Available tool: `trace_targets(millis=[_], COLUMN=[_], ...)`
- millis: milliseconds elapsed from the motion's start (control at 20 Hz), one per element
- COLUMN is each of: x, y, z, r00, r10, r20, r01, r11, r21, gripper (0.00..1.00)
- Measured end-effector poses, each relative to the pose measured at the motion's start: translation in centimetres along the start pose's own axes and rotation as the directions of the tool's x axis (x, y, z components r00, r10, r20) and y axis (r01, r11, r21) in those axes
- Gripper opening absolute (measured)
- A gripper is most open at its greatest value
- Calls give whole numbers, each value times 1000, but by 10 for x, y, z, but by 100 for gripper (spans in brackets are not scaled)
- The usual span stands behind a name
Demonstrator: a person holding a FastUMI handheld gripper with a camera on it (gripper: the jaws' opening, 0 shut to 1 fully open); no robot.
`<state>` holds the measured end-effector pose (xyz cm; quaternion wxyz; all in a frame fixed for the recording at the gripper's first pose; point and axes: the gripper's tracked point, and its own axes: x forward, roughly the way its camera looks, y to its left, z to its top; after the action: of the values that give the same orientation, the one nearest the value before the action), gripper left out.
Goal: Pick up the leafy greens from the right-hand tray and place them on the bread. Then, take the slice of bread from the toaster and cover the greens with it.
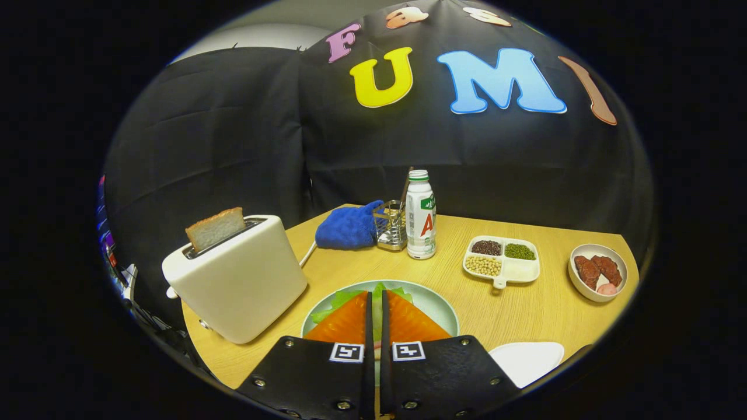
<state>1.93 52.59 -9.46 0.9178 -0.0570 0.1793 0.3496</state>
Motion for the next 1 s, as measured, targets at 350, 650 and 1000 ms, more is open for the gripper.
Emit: trace_targets(millis=[350, 650, 1000], x=[-9, -51, -80], y=[-30, -26, 22], z=[-3, 26, 47], r00=[993, 969, 952], r10=[-114, -187, -164], r20=[11, 162, 260], r01=[114, 197, 187], r11=[993, 979, 980], r21=[-27, -51, -65], gripper=[39, 57, 57])
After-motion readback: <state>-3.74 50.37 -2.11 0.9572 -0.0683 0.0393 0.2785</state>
